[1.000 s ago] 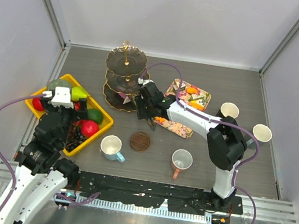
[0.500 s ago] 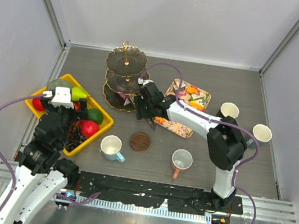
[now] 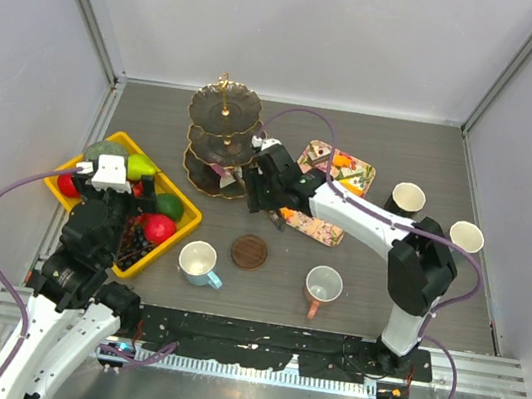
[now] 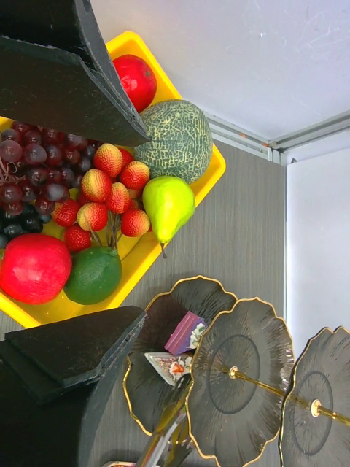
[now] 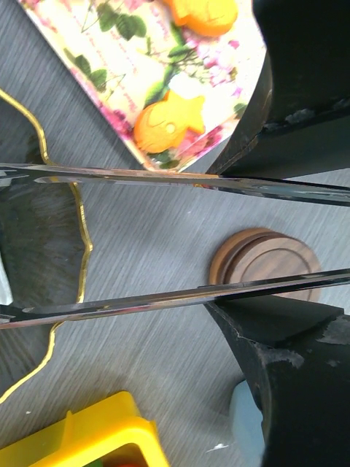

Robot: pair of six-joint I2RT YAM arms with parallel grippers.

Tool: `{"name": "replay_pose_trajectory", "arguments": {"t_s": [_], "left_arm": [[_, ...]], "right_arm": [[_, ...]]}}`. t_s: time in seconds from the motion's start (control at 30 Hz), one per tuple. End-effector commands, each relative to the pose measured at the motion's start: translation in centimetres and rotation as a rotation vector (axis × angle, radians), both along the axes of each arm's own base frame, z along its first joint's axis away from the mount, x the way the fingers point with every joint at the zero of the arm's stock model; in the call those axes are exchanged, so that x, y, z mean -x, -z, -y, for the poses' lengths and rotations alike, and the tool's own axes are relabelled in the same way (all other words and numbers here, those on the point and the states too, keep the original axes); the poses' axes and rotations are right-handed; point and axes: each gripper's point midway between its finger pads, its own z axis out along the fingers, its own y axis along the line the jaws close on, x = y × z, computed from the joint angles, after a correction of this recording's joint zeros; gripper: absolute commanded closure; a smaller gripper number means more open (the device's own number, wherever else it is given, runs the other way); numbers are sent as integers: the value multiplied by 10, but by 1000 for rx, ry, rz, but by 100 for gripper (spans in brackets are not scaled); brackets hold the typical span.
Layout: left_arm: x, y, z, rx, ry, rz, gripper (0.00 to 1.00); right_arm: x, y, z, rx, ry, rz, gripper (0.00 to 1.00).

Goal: Serve the afternoon tea

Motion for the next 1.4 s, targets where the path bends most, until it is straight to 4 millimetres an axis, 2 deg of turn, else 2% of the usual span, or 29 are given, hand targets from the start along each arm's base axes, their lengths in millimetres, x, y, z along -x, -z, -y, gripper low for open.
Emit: {"name": "replay_pose_trajectory", "arguments": {"t_s": [0.0, 0.13, 0.2, 0.37, 0.5, 0.7, 0.77, 0.93, 1.03, 1.2, 1.37], "left_arm": [[-2, -12, 2, 32, 4, 51, 1], [-2, -12, 2, 33, 4, 50, 1], [-2, -12, 2, 32, 4, 51, 1], [-2, -13, 3, 36, 10, 54, 1], [-2, -14, 3, 38, 11, 54, 1], [-2, -13, 5, 38, 20, 52, 1], [-2, -14, 5, 42, 20, 55, 1], [-2, -13, 5, 41, 23, 53, 1], [-2, -14, 6, 44, 26, 55, 1], [-2, -13, 6, 45, 29, 54, 1], [-3, -13, 8, 44, 35, 51, 1]], "right_arm": [[8, -36, 19, 13, 1, 65, 38], [21, -39, 45, 84, 18, 52, 39], [31, -37, 64, 137, 28, 29, 38], [39, -40, 111, 207, 113, 9, 39], [31, -43, 153, 238, 224, -4, 39], [7, -43, 224, 258, 432, -32, 38], [0, -42, 240, 283, 475, -31, 38], [-14, -33, 262, 320, 524, -66, 36], [-21, -30, 266, 319, 528, -81, 34], [-24, -23, 255, 286, 486, -105, 34], [-27, -23, 246, 245, 453, -103, 33]]}}
